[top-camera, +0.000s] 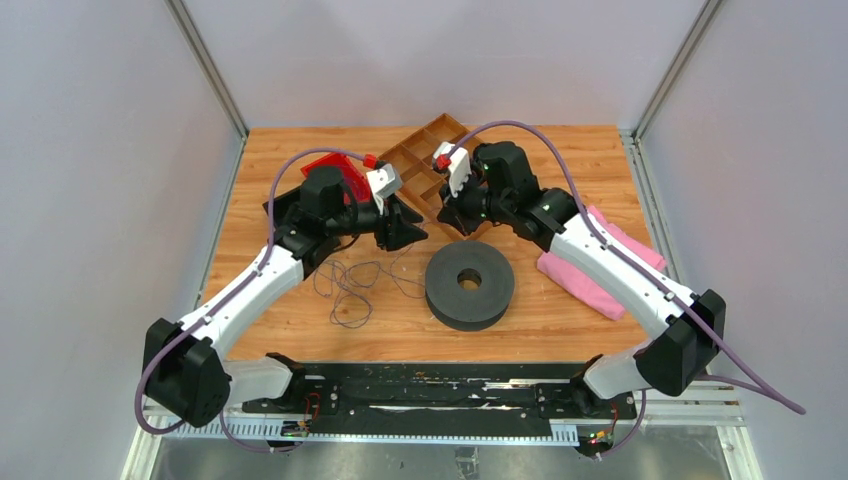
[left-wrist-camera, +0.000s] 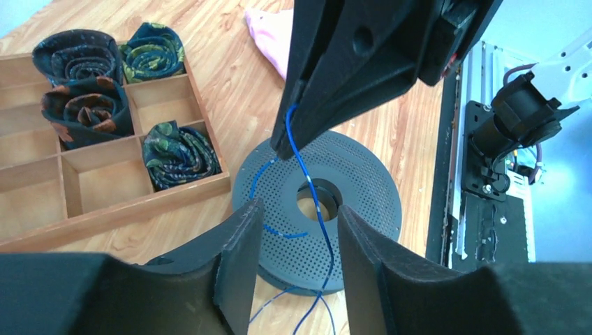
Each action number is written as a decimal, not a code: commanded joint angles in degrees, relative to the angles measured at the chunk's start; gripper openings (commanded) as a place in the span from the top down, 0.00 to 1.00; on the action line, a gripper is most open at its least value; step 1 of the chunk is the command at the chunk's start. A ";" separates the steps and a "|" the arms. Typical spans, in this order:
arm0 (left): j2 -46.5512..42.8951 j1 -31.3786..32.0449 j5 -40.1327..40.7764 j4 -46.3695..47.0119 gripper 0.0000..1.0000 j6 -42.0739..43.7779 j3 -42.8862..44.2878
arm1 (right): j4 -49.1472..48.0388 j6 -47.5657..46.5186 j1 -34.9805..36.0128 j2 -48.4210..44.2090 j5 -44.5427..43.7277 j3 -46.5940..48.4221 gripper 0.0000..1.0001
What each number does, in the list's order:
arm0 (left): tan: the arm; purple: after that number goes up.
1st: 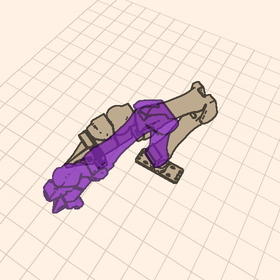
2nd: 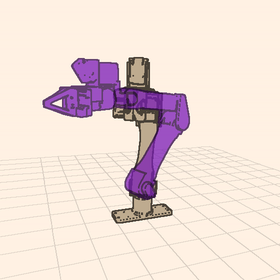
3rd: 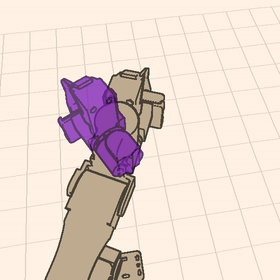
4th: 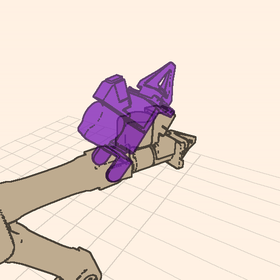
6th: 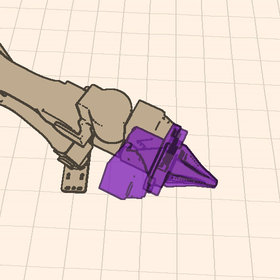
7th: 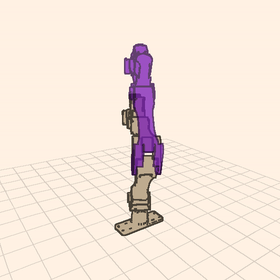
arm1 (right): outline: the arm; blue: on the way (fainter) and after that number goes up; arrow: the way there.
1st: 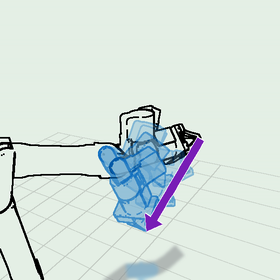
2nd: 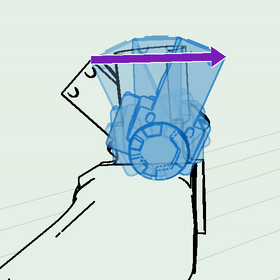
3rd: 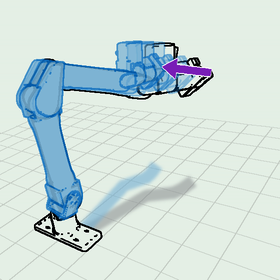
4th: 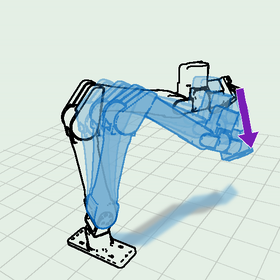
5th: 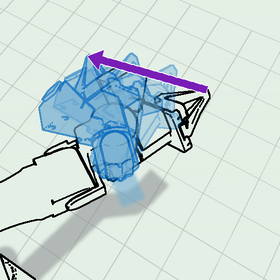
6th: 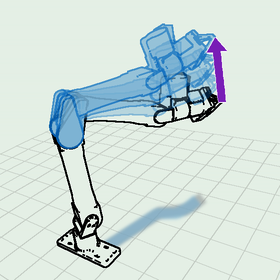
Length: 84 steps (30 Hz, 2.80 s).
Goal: Wrap the cables
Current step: Adjust the cable at the center of the board, then pick up the cable reel from the center of the board.
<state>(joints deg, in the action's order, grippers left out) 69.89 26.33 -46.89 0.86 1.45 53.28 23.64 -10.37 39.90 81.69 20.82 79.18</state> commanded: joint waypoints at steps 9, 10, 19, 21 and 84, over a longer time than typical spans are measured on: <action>1.69 0.37 -0.18 2.83 0.90 -2.39 2.79 | 1.05 -1.36 1.41 0.59 1.07 -0.80 0.99; 1.39 0.33 -0.19 2.63 0.95 -2.15 2.64 | 1.00 -1.40 1.38 0.54 0.90 -0.83 0.99; -7.75 -0.25 14.35 -15.07 0.99 14.59 3.63 | 6.89 -7.05 0.04 -3.01 -4.72 -4.26 0.47; -10.62 -0.91 19.11 -18.85 1.00 17.71 3.67 | 7.66 -9.50 -0.94 -4.90 -4.08 -7.33 0.42; -19.36 -13.14 21.05 -25.14 1.00 16.82 -0.19 | 13.69 -14.42 13.34 8.95 -10.20 -19.20 0.18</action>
<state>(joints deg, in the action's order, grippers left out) 51.33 13.56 -25.43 -26.00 18.06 53.54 38.28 -24.88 51.96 91.26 12.78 61.71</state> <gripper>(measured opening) 0.014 0.828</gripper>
